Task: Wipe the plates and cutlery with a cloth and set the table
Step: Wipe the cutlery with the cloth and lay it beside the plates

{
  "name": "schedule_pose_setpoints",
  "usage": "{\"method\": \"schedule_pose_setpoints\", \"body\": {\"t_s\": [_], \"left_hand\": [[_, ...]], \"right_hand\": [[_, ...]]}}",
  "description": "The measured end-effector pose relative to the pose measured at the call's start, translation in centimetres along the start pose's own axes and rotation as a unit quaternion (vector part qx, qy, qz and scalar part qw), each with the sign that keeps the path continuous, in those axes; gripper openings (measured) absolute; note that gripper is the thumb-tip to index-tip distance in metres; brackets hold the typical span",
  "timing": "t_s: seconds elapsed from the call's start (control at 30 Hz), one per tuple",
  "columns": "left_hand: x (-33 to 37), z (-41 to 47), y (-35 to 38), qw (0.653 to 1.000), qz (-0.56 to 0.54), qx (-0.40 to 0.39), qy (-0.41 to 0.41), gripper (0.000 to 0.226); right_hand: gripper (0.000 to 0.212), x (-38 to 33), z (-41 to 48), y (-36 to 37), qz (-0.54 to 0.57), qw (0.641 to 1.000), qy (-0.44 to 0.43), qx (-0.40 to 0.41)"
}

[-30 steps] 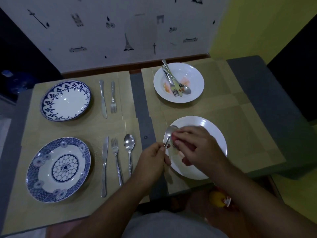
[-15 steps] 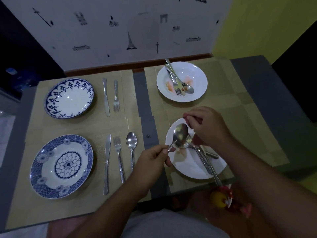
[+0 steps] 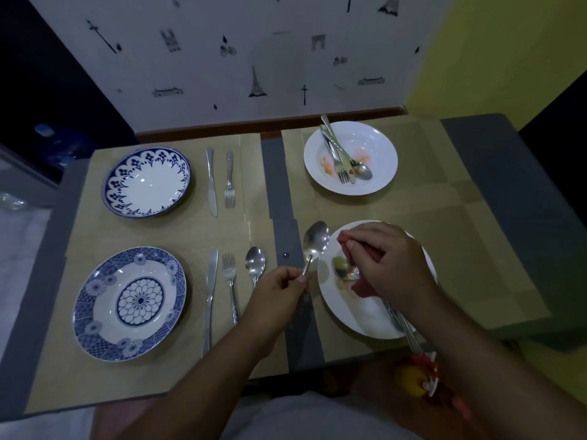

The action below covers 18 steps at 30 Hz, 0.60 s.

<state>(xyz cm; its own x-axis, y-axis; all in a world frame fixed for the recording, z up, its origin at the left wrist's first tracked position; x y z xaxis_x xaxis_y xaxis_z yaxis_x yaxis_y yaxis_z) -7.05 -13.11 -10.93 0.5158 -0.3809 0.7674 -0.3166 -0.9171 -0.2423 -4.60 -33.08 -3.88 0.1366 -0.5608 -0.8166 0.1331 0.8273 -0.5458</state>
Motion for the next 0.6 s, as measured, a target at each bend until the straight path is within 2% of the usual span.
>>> {"method": "schedule_pose_setpoints", "body": {"t_s": [0.33, 0.5, 0.6], "left_hand": [[0.5, 2.6, -3.8, 0.999, 0.033, 0.040, 0.015, 0.010], [3.3, 5.2, -7.9, 0.988, 0.129, 0.061, 0.060, 0.014], [5.3, 7.0, -10.2, 0.952, 0.283, 0.054, 0.107, 0.018]], "right_hand": [[0.024, -0.2, 0.0, 1.6, -0.003, 1.000, 0.013, -0.023], [0.026, -0.7, 1.1, 2.6, -0.001, 0.999, 0.025, -0.033], [0.024, -1.2, 2.0, 3.2, -0.002, 0.999, 0.024, -0.033]]}}
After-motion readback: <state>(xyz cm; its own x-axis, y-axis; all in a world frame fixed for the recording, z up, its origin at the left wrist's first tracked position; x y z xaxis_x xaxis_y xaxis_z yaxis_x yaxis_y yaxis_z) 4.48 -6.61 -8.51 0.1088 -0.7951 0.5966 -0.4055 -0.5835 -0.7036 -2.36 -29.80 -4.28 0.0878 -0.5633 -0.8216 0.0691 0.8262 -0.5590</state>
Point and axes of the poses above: each hand's wrist, its own z-axis towards the middle knuckle, its own y-axis out of the palm, x = y × z, the point moved 8 cm from there along z, towards the middle knuckle, and after that the axes turned 8 degrees about z, right-handed, at the moved point
